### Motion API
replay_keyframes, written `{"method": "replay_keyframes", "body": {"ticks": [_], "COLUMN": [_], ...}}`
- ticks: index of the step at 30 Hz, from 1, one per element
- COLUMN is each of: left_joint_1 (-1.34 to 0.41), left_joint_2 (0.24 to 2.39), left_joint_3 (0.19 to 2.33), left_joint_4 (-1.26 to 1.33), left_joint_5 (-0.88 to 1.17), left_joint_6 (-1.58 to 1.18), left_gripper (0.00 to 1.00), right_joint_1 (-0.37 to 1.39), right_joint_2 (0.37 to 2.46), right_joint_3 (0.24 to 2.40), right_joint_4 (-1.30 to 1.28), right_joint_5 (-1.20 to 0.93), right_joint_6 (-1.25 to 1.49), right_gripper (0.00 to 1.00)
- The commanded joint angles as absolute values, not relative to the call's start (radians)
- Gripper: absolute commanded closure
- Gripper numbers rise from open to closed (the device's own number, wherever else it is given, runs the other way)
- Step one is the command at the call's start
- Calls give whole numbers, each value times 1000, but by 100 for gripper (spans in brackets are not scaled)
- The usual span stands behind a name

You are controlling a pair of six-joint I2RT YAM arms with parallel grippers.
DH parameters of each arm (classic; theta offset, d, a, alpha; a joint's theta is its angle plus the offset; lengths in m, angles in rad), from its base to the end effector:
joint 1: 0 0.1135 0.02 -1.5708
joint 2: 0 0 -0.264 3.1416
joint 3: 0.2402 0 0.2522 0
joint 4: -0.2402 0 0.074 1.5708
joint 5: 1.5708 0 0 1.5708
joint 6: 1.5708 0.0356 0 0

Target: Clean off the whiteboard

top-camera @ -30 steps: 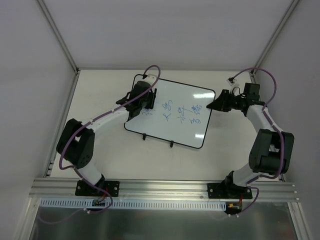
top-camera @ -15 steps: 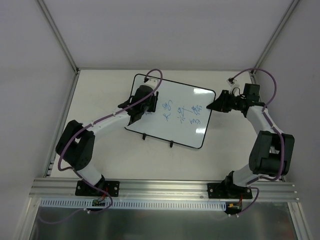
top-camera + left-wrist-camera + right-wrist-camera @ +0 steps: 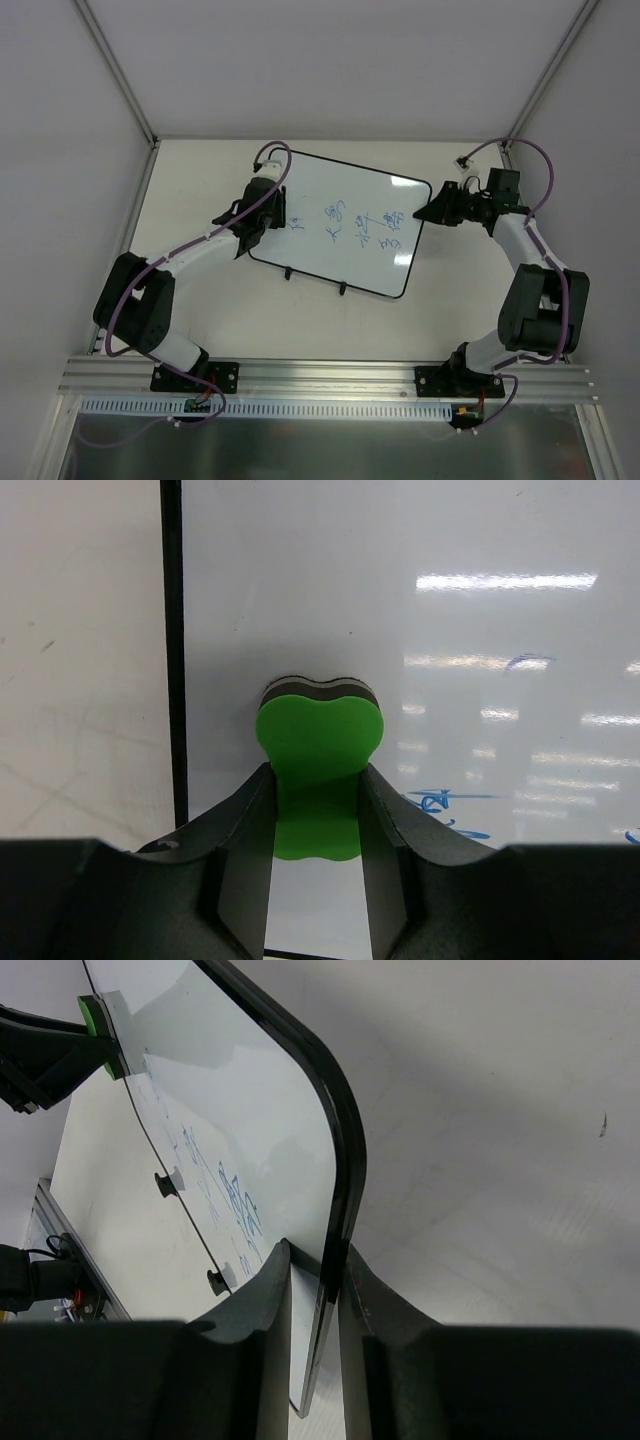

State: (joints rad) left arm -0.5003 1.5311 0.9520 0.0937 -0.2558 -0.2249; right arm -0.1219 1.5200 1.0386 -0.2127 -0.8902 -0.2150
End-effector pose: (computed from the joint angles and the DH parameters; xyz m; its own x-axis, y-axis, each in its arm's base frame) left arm 0.3055 -0.1568 0.2429 -0.4588 0.0049 -0.8885 0.1697 0.9821 -0.0822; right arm 0.3265 -0.0121 0.2552 -0.5102 -0.0727 -0.8570 -0.6400 0.6978 0.3217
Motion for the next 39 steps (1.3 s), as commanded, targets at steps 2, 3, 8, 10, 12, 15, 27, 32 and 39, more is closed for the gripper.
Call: {"method": "replay_keyframes", "body": {"ticks": [2, 3, 8, 10, 12, 15, 27, 32, 39], "left_joint_1": [-567, -583, -685, -706, -712, -707, -476, -468, -600], "left_joint_2": [1568, 1577, 1650, 1672, 1674, 1654, 1459, 1473, 1597], "left_joint_3": [923, 926, 971, 985, 989, 968, 756, 779, 926], "left_joint_4": [54, 58, 100, 101, 100, 100, 106, 129, 138], "left_joint_5": [-267, -267, -276, -291, -298, -359, -382, -295, -264], "left_joint_6": [-279, -303, -340, -359, -377, -387, -416, -387, -382], "left_gripper": [100, 100, 100, 100, 100, 100, 100, 100, 100], "right_joint_1": [-118, -120, -120, -118, -120, -118, -120, -118, -120], "right_joint_2": [1483, 1483, 1477, 1473, 1470, 1468, 1456, 1456, 1454], "right_joint_3": [1019, 1019, 1009, 1008, 1006, 1005, 991, 989, 991], "right_joint_4": [-153, -149, -141, -141, -141, -141, -140, -132, -130], "right_joint_5": [-769, -769, -767, -767, -764, -761, -739, -744, -744], "right_joint_6": [-304, -302, -295, -295, -295, -295, -298, -293, -290], "right_gripper": [100, 100, 100, 100, 100, 100, 100, 100, 100]}}
